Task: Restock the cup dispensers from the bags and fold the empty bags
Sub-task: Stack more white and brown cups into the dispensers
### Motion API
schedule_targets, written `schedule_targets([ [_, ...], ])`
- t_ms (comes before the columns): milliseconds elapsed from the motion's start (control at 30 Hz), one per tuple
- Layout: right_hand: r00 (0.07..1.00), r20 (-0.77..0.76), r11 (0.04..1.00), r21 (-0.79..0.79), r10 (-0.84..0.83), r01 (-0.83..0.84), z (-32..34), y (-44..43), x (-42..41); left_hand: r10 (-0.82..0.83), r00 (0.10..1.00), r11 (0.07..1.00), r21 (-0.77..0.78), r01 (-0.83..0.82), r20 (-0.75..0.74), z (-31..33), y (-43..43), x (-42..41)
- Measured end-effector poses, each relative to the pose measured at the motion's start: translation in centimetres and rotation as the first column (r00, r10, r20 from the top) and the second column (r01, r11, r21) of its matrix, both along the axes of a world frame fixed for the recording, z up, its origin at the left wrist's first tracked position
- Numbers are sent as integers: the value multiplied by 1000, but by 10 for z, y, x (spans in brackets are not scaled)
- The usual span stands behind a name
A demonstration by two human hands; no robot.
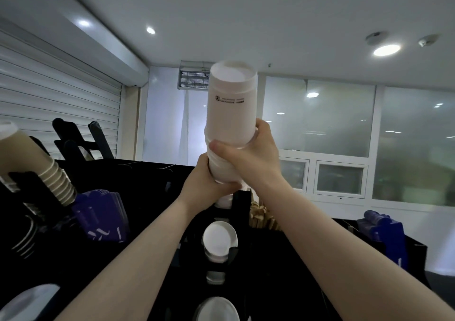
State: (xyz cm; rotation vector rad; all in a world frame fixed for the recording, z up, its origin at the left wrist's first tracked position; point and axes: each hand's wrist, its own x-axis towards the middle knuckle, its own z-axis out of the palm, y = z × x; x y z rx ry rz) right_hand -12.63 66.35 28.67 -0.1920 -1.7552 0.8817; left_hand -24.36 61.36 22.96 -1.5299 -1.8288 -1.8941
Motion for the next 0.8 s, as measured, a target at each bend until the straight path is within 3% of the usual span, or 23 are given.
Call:
schedule_targets([
  [200, 997, -47, 995, 77, 63, -59, 23, -20, 30, 8, 995, 998, -64, -14, -102, 1, -25, 8],
  [367, 985, -83, 981, 136, 149, -137, 15, -47, 61, 103, 977, 976, 208, -64, -186, 12, -67, 42],
  [467, 977, -21, 965, 159, 214, -208, 3, -63, 77, 49, 964, 961, 276, 26, -263, 16, -93, 74],
  [567, 966, 77, 958, 130, 247, -255, -5, -69, 87, 32, 978, 944, 328, 38, -208, 13, -107, 92],
  [667, 929, 139, 934, 58, 342, -352, -11, -74, 103, 16, 987, 970, 242, 23, -162, -3, -121, 93],
  [800, 923, 84, 926, 12, 376, -378, -25, -77, 119, -3, 990, 1000, 1, 3, -140, -45, -133, 89],
])
